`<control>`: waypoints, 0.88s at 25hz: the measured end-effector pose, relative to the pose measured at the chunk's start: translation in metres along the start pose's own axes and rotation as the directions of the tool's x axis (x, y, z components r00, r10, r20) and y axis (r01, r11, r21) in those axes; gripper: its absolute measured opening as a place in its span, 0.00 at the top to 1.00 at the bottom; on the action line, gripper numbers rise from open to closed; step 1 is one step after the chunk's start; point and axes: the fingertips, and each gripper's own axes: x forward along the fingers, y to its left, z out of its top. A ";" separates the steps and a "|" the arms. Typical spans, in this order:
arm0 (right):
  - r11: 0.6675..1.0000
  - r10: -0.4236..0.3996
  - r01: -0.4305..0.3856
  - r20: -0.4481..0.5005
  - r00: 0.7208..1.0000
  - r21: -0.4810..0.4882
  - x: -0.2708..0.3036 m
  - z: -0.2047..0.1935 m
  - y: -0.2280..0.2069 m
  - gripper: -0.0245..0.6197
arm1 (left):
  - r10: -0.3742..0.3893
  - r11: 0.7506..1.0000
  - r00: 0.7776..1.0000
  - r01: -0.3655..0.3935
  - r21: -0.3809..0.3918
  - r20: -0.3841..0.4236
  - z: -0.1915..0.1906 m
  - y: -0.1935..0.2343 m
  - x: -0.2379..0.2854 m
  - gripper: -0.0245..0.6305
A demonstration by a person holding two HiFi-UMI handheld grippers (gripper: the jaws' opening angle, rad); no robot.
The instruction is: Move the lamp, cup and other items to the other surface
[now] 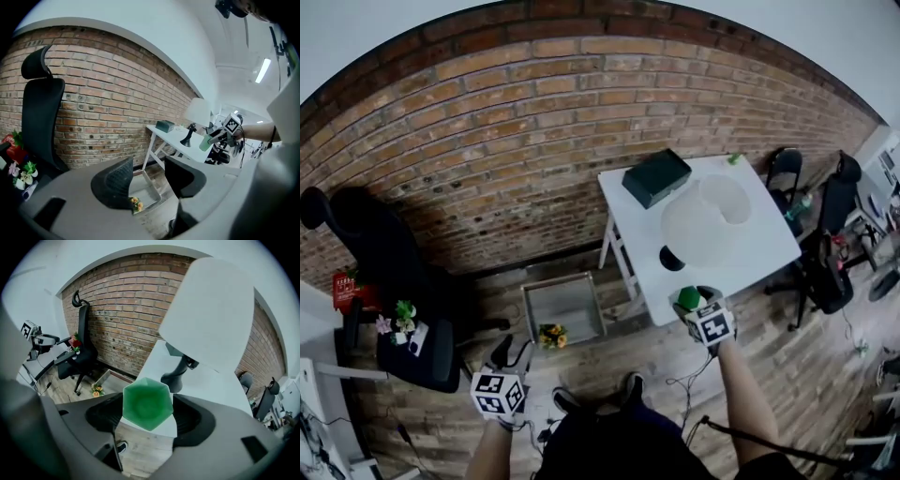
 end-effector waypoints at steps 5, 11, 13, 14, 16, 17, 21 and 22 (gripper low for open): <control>1.000 -0.013 0.013 -0.011 1.000 0.013 0.005 -0.034 -0.080 0.45 | 0.047 0.999 0.999 -0.047 -0.010 -0.004 0.001 -0.050 0.023 0.64; 1.000 -0.007 0.007 -0.006 1.000 0.009 0.019 -0.051 -0.162 0.45 | 0.073 0.997 0.997 -0.074 -0.013 -0.020 -0.002 -0.110 0.047 0.64; 1.000 0.004 -0.004 -0.007 1.000 -0.005 0.028 -0.051 -0.187 0.45 | 0.096 0.995 0.995 -0.096 -0.016 -0.020 -0.001 -0.124 0.052 0.64; 1.000 0.007 -0.007 -0.008 1.000 -0.012 0.032 -0.051 -0.198 0.45 | 0.109 0.994 0.994 -0.109 -0.024 -0.019 -0.001 -0.129 0.053 0.64; 1.000 0.016 -0.017 -0.012 1.000 -0.024 0.041 -0.051 -0.218 0.45 | 0.131 0.990 0.991 -0.132 -0.042 -0.012 0.000 -0.137 0.053 0.64; 0.999 0.020 -0.020 -0.014 1.000 -0.036 0.046 -0.050 -0.226 0.45 | 0.143 0.989 0.990 -0.143 -0.049 -0.008 0.000 -0.140 0.053 0.65; 0.993 0.036 -0.039 -0.028 0.999 -0.112 0.072 -0.042 -0.248 0.45 | 0.193 0.979 0.981 -0.194 -0.058 -0.028 -0.011 -0.149 0.048 0.65; 0.991 0.046 -0.050 -0.030 0.998 -0.124 0.078 -0.039 -0.251 0.45 | 0.205 0.976 0.978 -0.207 -0.061 -0.037 -0.015 -0.151 0.046 0.65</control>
